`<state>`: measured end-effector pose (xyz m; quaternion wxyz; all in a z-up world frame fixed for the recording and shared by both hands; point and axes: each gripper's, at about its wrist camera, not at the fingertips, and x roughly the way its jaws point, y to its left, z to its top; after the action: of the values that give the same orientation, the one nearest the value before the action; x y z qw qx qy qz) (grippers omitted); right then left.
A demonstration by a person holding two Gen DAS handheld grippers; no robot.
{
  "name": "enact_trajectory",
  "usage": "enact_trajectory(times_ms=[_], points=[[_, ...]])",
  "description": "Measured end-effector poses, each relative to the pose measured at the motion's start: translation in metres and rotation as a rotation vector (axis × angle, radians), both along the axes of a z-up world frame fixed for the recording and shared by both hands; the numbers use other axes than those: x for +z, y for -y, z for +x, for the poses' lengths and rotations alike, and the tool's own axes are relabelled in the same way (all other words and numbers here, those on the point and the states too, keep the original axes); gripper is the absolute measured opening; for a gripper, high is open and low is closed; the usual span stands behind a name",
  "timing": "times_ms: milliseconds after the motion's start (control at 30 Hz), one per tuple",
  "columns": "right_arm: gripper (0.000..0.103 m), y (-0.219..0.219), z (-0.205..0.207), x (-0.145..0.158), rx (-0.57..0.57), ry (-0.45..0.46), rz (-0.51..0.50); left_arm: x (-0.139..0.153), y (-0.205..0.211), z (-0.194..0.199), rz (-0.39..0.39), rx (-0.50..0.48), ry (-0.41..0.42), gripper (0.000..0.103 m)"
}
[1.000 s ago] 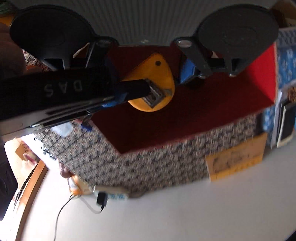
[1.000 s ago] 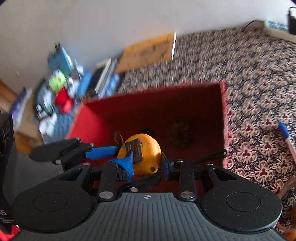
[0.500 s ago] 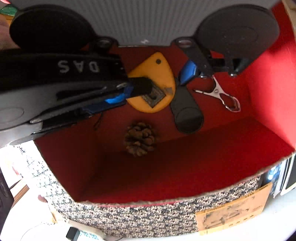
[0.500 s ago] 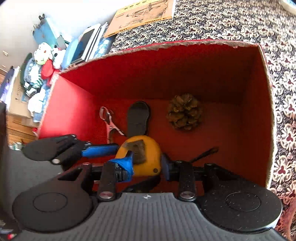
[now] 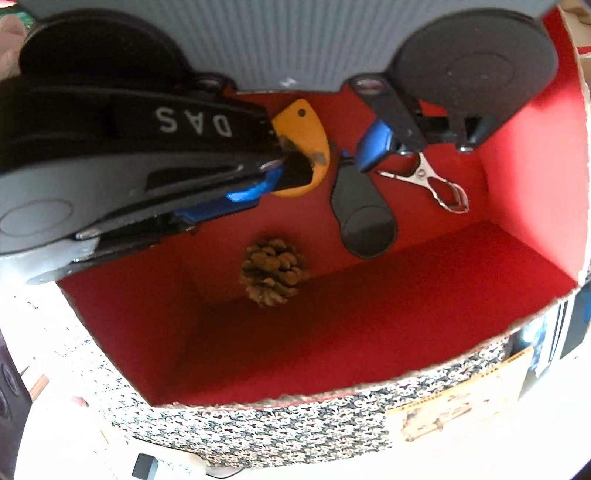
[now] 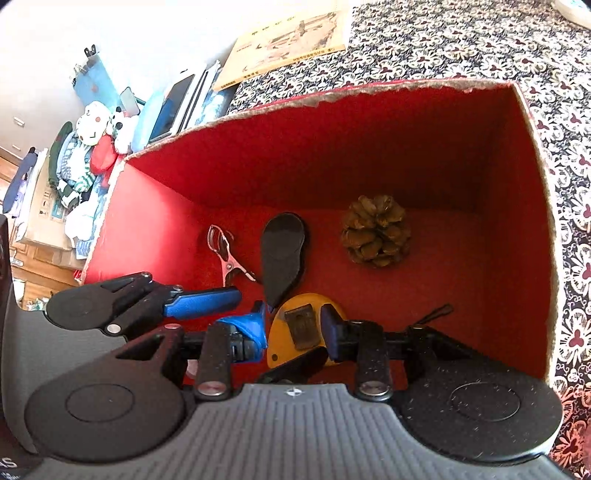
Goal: Organize rigid objects
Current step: 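Lower the tape measure into the red box beside the black oval object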
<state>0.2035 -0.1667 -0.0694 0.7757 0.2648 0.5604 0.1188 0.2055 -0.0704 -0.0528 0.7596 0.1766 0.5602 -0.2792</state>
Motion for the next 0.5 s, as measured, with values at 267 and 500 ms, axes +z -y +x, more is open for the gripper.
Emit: enact_trajectory(times_ms=[267, 500], points=[[0.015, -0.003, -0.0018, 0.0012, -0.038, 0.028, -0.066, 0.0039, -0.0007, -0.0086, 0.028, 0.016, 0.078, 0.067], [0.015, -0.0019, -0.0042, 0.0021, -0.064, 0.051, -0.066, 0.0039, -0.0004, -0.0082, 0.017, 0.02, 0.11, 0.067]])
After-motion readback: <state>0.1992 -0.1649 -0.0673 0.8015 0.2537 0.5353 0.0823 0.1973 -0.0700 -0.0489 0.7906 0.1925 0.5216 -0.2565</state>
